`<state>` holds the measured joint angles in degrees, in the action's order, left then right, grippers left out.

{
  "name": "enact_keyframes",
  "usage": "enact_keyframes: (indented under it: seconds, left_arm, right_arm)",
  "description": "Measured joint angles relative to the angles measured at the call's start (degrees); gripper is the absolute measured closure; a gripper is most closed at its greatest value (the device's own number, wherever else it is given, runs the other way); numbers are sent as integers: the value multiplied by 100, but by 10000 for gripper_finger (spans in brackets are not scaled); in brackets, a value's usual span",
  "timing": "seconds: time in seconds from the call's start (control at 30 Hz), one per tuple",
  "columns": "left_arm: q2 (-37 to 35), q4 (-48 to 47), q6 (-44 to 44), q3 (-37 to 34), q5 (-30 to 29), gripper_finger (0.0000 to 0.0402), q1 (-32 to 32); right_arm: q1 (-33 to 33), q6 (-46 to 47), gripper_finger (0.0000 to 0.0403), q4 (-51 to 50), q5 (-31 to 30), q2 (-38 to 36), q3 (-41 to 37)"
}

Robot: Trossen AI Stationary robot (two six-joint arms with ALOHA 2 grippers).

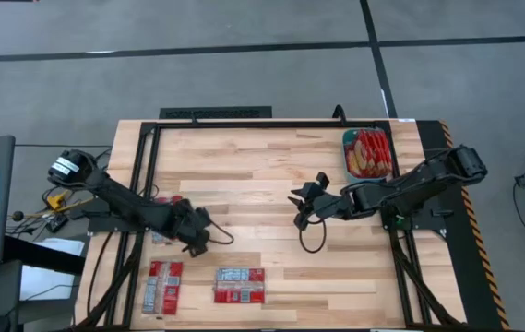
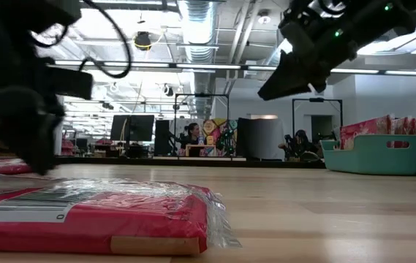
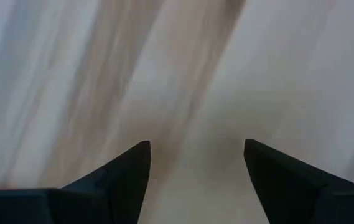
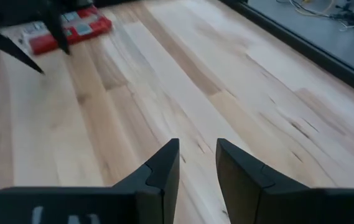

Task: Sort popcorn bags into baskets
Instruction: Put the popcorn bag into the green bin

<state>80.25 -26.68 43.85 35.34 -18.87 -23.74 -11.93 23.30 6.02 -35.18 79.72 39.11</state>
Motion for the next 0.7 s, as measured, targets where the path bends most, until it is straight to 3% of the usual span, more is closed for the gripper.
enact_keyframes:
  seconds: [0.2, 0.7]
  left_arm:
    - [-2, -2200, 1269, 833, 317, 173, -573]
    - [0, -2891, 1790, 655, 832, 175, -1475]
  right_arm:
    - [52, 12, 277, 89, 7, 186, 0]
    - [16, 21, 275, 379, 106, 197, 2]
